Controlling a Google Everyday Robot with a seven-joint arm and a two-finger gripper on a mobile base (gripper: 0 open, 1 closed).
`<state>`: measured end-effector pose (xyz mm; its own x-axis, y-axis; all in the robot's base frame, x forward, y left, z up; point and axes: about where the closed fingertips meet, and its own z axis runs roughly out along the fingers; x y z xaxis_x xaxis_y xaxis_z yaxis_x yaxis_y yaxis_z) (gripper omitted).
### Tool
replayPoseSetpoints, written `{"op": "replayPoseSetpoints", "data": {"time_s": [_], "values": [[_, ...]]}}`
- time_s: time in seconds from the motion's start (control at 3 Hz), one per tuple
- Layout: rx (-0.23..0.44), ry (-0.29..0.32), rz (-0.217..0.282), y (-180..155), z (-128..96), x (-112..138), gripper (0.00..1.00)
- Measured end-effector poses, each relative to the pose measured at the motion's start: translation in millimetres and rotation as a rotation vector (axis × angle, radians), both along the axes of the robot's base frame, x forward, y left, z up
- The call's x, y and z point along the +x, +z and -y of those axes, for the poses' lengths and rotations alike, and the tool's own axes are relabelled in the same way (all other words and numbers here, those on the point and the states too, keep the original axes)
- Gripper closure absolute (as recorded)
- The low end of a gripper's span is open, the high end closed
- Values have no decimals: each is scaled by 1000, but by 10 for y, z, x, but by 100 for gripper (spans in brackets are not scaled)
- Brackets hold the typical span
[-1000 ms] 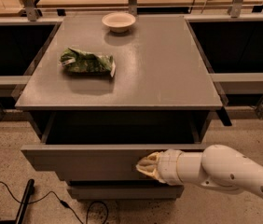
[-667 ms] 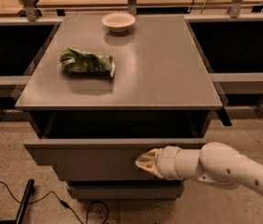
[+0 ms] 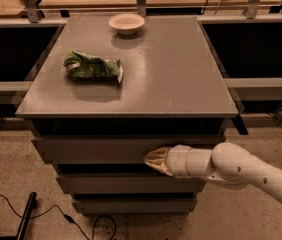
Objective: Close top drawer
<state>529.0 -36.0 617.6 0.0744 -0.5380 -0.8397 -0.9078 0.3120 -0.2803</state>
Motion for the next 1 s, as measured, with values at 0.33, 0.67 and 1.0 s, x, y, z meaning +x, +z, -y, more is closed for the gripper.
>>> {"op": "replayPoseSetpoints", "data": {"time_s": [0.33,0.67,1.0], "values": [[20,3,19,43,-33,73,100],[20,3,19,42,-36,40,100],[-15,-4,12,25,9,-206,100]]}}
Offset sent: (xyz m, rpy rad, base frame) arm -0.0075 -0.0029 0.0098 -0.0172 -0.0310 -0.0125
